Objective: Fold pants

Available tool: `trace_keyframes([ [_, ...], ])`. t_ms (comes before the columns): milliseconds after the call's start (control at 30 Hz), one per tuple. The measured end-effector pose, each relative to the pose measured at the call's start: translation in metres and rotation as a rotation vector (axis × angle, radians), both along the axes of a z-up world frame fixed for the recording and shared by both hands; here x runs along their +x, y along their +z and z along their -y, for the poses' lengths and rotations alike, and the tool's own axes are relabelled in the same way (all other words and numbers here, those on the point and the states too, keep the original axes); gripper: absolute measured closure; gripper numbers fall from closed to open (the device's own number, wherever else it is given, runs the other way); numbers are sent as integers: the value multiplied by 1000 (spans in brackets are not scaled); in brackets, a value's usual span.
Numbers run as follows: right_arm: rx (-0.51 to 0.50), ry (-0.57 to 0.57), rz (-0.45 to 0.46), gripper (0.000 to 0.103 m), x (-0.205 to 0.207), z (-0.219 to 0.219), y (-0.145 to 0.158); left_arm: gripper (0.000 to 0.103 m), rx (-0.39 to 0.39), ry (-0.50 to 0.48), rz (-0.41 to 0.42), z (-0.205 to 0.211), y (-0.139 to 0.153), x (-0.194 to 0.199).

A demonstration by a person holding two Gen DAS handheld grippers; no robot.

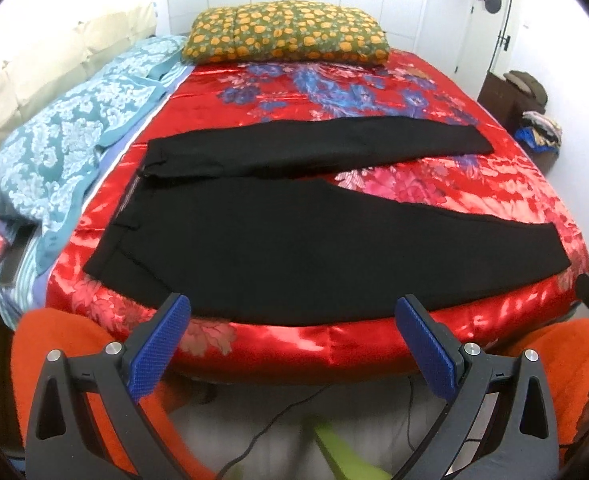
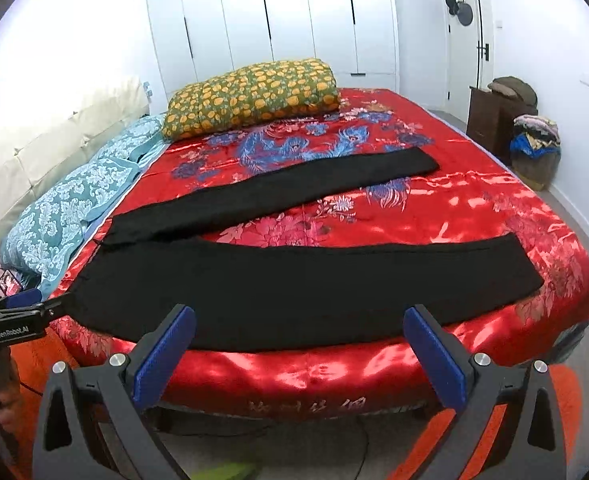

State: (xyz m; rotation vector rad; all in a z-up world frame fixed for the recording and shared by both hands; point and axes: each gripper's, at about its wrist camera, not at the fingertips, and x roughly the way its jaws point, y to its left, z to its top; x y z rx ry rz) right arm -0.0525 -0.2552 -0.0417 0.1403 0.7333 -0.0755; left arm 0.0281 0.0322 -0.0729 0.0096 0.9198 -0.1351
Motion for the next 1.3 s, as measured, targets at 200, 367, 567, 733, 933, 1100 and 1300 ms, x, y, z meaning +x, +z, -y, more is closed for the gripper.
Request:
trace_keyframes([
  [200,9,6,-1,0,3,-1,-2,1,2,-19,-22,4,-3,4],
  [367,6,4,-23,0,6,-1,-6,1,31,-13,-30,5,-4,5],
  [567,16,40,-78,0,11,-6,-14,1,76,-2,-53,6,-10,7],
  [733,-1,66,-95,0,13,-14,-17,1,87,-8,-48,7,-9,6],
  [933,10,72,-127,0,17,-18,-22,1,97,-12,-61,9,-14,9],
  [1100,9,102,-109,0,21,-17,-19,1,101,-20,-78,8,-16,28],
  [1300,-112,129,234,0,37,14,52,1,68,31,70,0,7,75],
])
